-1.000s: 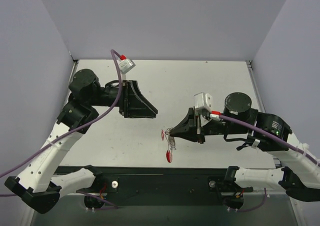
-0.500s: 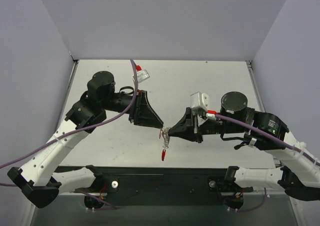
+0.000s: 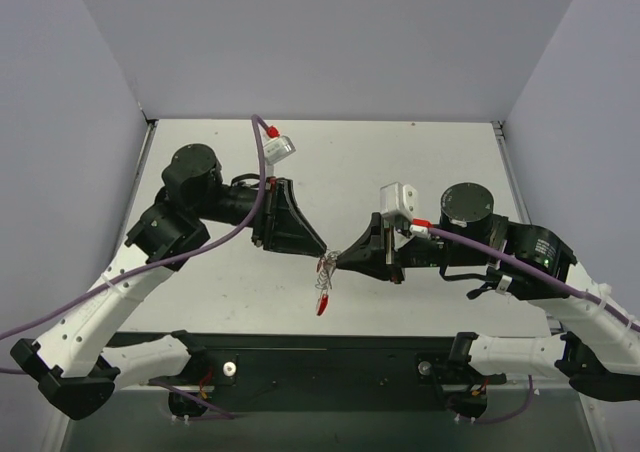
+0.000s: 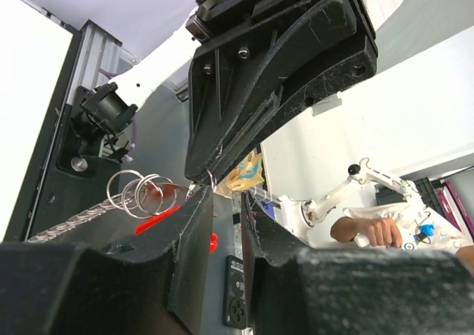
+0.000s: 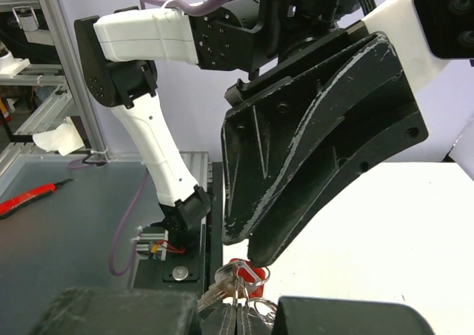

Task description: Put the keys on the keyring

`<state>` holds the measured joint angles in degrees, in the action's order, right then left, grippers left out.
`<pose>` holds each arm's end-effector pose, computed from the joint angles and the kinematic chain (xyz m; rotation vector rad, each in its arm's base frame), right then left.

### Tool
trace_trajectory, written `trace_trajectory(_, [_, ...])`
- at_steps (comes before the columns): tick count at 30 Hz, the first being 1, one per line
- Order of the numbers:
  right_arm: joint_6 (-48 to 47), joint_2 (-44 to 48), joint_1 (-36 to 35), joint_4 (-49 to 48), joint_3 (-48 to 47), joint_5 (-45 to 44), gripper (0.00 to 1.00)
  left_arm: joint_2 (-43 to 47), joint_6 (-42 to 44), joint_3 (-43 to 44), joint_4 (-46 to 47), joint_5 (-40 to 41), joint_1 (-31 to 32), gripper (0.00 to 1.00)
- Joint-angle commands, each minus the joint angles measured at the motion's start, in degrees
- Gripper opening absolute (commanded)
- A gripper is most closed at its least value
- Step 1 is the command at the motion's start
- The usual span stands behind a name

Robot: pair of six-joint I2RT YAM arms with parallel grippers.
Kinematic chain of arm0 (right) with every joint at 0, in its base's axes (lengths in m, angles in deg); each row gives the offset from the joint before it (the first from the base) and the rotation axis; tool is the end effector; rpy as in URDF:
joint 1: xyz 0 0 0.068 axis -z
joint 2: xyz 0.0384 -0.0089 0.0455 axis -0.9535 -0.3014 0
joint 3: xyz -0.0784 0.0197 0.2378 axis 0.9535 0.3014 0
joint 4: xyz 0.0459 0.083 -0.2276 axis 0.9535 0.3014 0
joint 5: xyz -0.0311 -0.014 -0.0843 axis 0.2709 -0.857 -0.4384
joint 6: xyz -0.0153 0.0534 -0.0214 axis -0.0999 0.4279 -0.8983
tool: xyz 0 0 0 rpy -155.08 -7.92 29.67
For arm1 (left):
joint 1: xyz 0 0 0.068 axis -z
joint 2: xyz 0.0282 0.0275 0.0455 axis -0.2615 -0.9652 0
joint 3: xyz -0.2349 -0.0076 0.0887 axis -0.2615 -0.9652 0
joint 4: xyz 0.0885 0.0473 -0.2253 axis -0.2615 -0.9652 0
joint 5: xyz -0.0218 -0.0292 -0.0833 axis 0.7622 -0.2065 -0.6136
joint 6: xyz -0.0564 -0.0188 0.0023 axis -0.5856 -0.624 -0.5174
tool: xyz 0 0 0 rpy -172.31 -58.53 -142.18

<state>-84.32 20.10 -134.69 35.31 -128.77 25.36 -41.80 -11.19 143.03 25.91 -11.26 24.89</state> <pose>0.0683 0.1728 0.4785 -1.2922 1.1419 1.0895 0.1395 -0.1666 0.4438 0.8356 1.8310 -1.9395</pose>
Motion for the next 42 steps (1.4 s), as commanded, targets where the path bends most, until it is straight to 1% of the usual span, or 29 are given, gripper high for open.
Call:
trace_trajectory(1, [-0.14,0.29,0.27,-4.59,-1.69,-1.01,0.00,0.49,1.12,0.73,0.73,-0.86,0.99,0.32])
trace_trajectory(3, [-0.14,0.20,0.27,-4.68,-1.77,-1.01,0.00,0.31,2.53,0.82,-1.38,-0.51,1.08,0.38])
trace_trajectory(4, [-0.14,0.20,0.27,-4.86,-1.77,-0.84,0.00,0.31,3.14,0.99,-2.17,-0.07,1.08,0.42])
trace_trajectory(5, [-0.06,0.11,0.27,-4.86,-1.77,-0.75,0.00,0.14,4.37,1.17,-3.92,0.37,0.99,0.51])
trace_trajectory(7, [-0.06,0.11,0.27,-4.86,-1.86,-0.57,0.00,0.05,5.08,1.78,-4.46,1.16,0.91,0.58])
trace_trajectory(10, [0.03,0.29,0.28,-4.86,-1.77,-0.57,0.00,0.05,5.61,2.75,-4.81,1.87,0.20,0.60])
trace_trajectory(18, [0.03,0.81,0.27,-4.95,-1.42,-1.18,0.00,0.23,7.54,1.96,-6.31,2.75,-0.24,0.60])
trace_trajectory(20, [-0.06,0.82,0.27,-5.03,-1.33,-1.27,0.00,0.31,7.63,1.70,-6.40,2.57,0.02,0.57])
trace_trajectory(21, [-0.06,0.82,0.27,-5.12,-1.33,-1.53,0.00,0.31,7.54,1.61,-6.05,2.31,0.03,0.53])
trace_trajectory(24, [-0.06,0.82,0.27,-5.39,-1.25,-1.97,0.00,0.31,7.11,1.43,-5.09,1.78,0.64,0.46])
trace_trajectory(27, [0.03,0.64,0.27,-5.56,-1.25,-2.06,0.00,0.31,6.67,1.61,-4.12,1.43,1.25,0.43])
trace_trajectory(30, [0.21,0.64,0.27,-5.91,-1.25,-2.24,0.00,0.14,6.49,1.70,-3.85,1.34,1.96,0.43])
trace_trajectory(33, [0.21,0.64,0.36,-6.09,-1.25,-2.33,0.00,-0.21,7.10,1.87,-4.46,1.69,2.92,0.38])
trace_trajectory(35, [0.21,0.64,0.28,-6.18,-1.25,-2.24,0.00,-0.21,7.72,1.96,-5.25,1.87,2.93,0.29])
trace_trajectory(36, [0.21,0.73,0.27,-6.26,-1.16,-2.33,0.00,-0.21,8.41,2.31,-6.30,2.30,2.93,0.25])
trace_trajectory(37, [0.21,0.73,0.27,-6.26,-1.16,-2.24,0.00,-0.21,8.86,2.49,-6.83,2.22,2.84,0.24])
trace_trajectory(38, [0.21,0.81,0.36,-6.35,-1.16,-2.33,0.00,-0.30,9.21,2.66,-7.27,2.39,2.92,0.15])
trace_trajectory(42, [0.21,0.90,0.27,-6.53,-1.07,-1.98,0.00,-0.04,10.00,3.98,-8.51,2.83,2.84,0.13])
